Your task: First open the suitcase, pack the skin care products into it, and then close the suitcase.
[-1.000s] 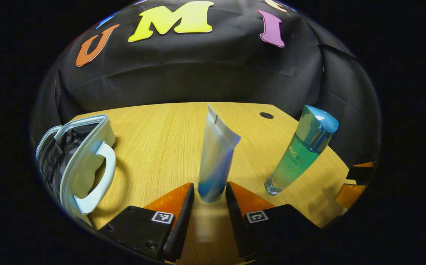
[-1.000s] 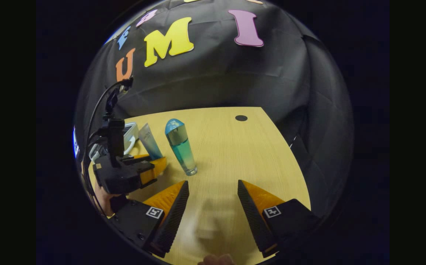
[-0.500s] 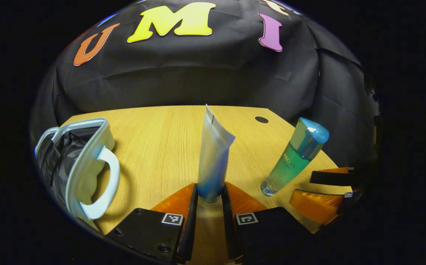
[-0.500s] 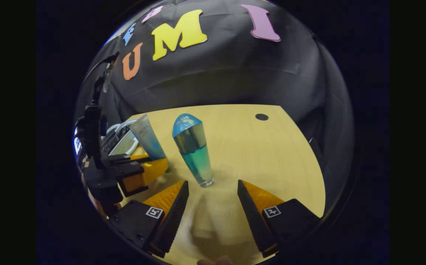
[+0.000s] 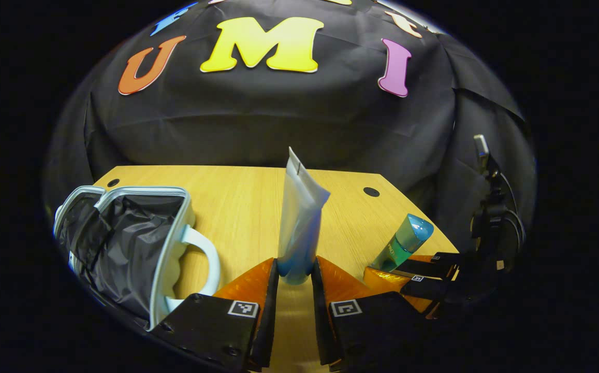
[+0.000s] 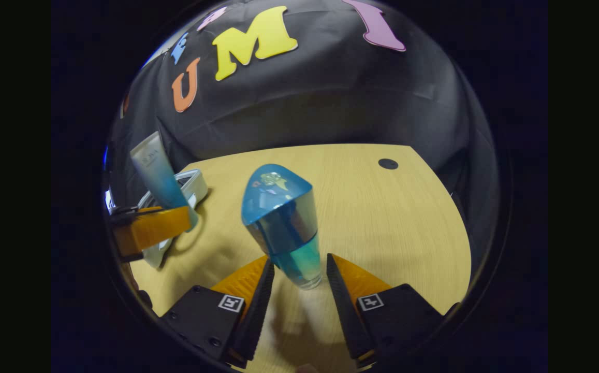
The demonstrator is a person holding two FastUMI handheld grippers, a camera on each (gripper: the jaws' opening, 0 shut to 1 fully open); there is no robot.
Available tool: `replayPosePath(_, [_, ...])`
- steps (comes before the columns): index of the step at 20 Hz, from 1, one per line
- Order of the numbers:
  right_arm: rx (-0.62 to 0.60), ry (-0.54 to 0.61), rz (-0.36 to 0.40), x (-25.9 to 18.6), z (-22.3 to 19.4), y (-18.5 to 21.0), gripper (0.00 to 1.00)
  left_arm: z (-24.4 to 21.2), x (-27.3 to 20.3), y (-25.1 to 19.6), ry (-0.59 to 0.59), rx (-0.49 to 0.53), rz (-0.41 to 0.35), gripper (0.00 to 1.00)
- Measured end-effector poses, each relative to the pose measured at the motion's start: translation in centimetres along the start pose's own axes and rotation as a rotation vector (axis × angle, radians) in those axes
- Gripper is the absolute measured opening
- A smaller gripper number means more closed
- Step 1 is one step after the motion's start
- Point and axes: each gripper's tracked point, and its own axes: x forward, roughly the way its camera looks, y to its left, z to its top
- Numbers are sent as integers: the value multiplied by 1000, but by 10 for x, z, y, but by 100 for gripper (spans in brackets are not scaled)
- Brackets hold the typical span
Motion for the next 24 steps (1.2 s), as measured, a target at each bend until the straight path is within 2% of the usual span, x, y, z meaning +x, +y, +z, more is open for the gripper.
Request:
replayPosePath(1, [13,0,-4,-1,-1,-2,58,4,-5,7,-6,-1,14,37])
replayPosePath(4, [0,-2,-43,-1,2,-6,35,13,-21,30,-21,-28,58,36])
replayPosePath(5, [2,2,-41,0,2,-5,36,15,-25,35,-22,-44,69,36])
replayPosePath(8, [-2,12,-48,1,4,-6,33,17,-37,52,-20,-88,96,36])
replayPosePath(12, [13,6,-58,-3,9,-3,30,25,-57,83,-37,-104,138,36])
replayPosePath(15, [18,-7,-39,-13,18,8,28,28,-72,117,-39,-110,175,36])
replayPosePath(17, [31,-7,-12,-22,24,20,25,28,-80,141,-20,-143,192,36])
replayPosePath(20, [48,59,86,-44,25,55,28,28,-90,182,35,-181,212,36])
replayPosePath(24, [64,100,158,-84,46,92,28,-7,-92,222,228,-310,193,37])
